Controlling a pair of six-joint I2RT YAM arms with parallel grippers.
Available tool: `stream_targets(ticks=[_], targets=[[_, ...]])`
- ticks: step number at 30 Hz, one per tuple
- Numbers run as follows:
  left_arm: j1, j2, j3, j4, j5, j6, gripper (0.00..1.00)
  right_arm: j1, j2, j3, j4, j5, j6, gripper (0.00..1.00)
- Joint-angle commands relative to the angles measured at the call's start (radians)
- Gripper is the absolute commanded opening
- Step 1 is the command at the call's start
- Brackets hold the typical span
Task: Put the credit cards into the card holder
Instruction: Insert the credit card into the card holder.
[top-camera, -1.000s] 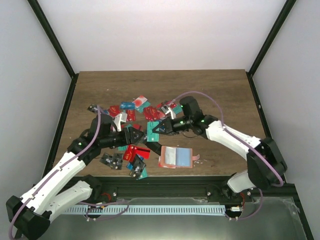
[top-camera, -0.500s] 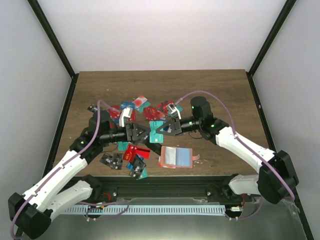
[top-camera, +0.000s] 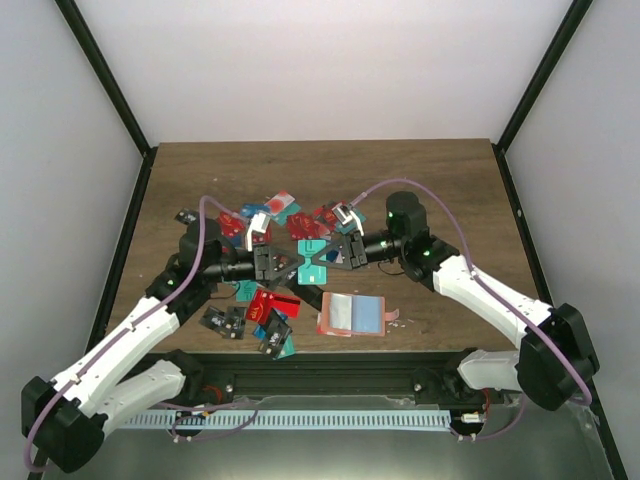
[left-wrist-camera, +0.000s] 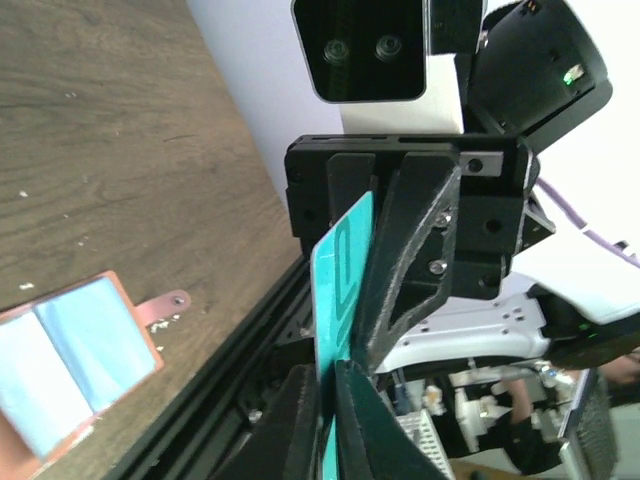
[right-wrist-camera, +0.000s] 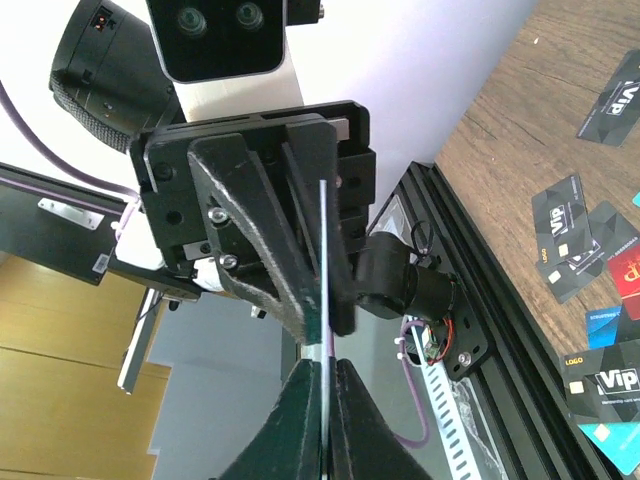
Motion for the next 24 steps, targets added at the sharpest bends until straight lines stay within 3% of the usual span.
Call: stream_targets(ticks=[1, 2, 3, 6, 7, 12, 14, 18, 24], targets=[[0.004, 0.009, -0.010, 0.086, 0.039, -0.021, 0.04, -0.004, -0.023, 0.007, 0.020, -0.017, 0.008, 0.01], [0.004, 0.012, -0.010, 0.085, 0.037, -0.021, 0.04, -0.003, -0.024, 0.010, 0.008, -0.013, 0.005, 0.03], [0.004, 0.015, -0.008, 0.080, 0.035, -0.020, 0.04, -0.004, -0.023, 0.014, -0.021, -0.005, -0.006, 0.12], [0.002, 0.028, -0.001, 0.042, 0.021, -0.010, 0.04, -0.007, -0.031, 0.070, -0.254, 0.104, -0.120, 0.54], [-0.001, 0.033, 0.006, 0.020, 0.015, -0.001, 0.04, -0.012, -0.042, 0.095, -0.368, 0.185, -0.162, 0.60], [-0.048, 0.095, 0.012, -0.018, -0.020, 0.018, 0.04, -0.073, -0.117, 0.106, -0.767, 0.698, -0.167, 0.65], [-0.083, 0.133, 0.015, -0.015, -0.038, 0.022, 0.04, -0.091, -0.151, 0.069, -0.848, 0.811, -0.120, 0.65], [-0.150, 0.227, 0.033, -0.008, -0.073, 0.030, 0.04, -0.092, -0.209, -0.019, -0.941, 0.938, -0.031, 0.65], [-0.207, 0.381, 0.064, -0.014, -0.082, 0.039, 0.04, -0.092, -0.251, -0.123, -0.980, 0.984, 0.057, 0.64]])
